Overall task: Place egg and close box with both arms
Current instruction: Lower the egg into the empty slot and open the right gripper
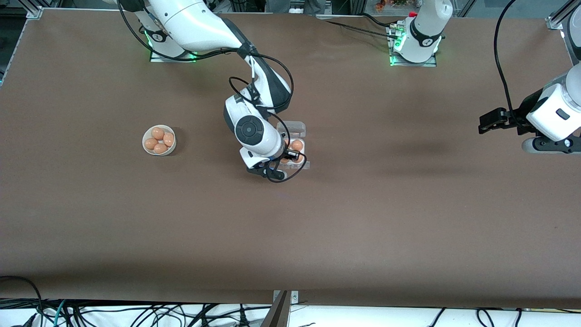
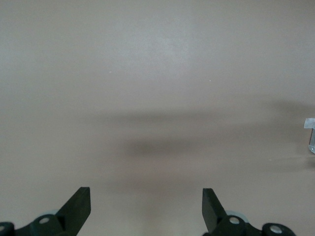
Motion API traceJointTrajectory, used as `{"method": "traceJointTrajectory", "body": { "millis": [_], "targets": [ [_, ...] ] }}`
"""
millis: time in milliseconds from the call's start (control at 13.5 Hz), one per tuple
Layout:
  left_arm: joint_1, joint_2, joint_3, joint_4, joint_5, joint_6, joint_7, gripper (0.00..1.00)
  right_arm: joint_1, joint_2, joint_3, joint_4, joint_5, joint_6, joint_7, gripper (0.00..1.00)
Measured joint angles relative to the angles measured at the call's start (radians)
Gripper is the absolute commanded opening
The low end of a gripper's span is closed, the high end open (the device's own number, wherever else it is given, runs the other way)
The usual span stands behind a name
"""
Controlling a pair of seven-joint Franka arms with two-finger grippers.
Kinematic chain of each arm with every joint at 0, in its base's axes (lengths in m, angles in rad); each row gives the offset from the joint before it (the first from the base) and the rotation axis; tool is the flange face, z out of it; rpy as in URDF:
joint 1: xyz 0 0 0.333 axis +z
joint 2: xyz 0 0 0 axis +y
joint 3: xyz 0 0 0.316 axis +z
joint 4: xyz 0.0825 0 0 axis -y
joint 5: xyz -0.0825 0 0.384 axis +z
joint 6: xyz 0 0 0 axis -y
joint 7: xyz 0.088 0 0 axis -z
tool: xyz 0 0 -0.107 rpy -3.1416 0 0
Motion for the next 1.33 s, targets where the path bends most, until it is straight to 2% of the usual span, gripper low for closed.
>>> {"method": "traceJointTrajectory", "body": {
  "millis": [370, 444, 518, 591, 1109, 1331],
  "targets": [
    [0.001, 0.0, 0.001, 0.0, 0.0, 0.0, 0.0, 1.0, 0.003, 0.011, 0.006, -0.003, 0.001, -0.003, 0.0, 0.26],
    [0.001, 0.0, 0.001, 0.0, 0.0, 0.0, 0.0, 1.0, 0.003, 0.012, 0.008, -0.003, 0.001, -0.003, 0.0, 0.36],
    [0.001, 0.0, 0.001, 0.0, 0.0, 0.0, 0.0, 1.0, 0.003, 0.012, 0.008, -0.003, 0.002, -0.004, 0.0, 0.78],
    [0.001, 0.0, 0.001, 0.0, 0.0, 0.0, 0.0, 1.0, 0.003, 0.012, 0.008, -0.003, 0.003, -0.005, 0.0, 1.0],
    [0.001, 0.0, 0.001, 0.0, 0.0, 0.0, 0.0, 1.0, 0.001, 0.012, 0.006, -0.001, 0.004, -0.006, -0.004, 1.0],
    [0.001, 0.0, 0.001, 0.0, 0.0, 0.0, 0.0, 1.0, -0.005, 0.009, -0.024, 0.005, -0.035, -0.004, -0.061, 1.0]
  ]
}}
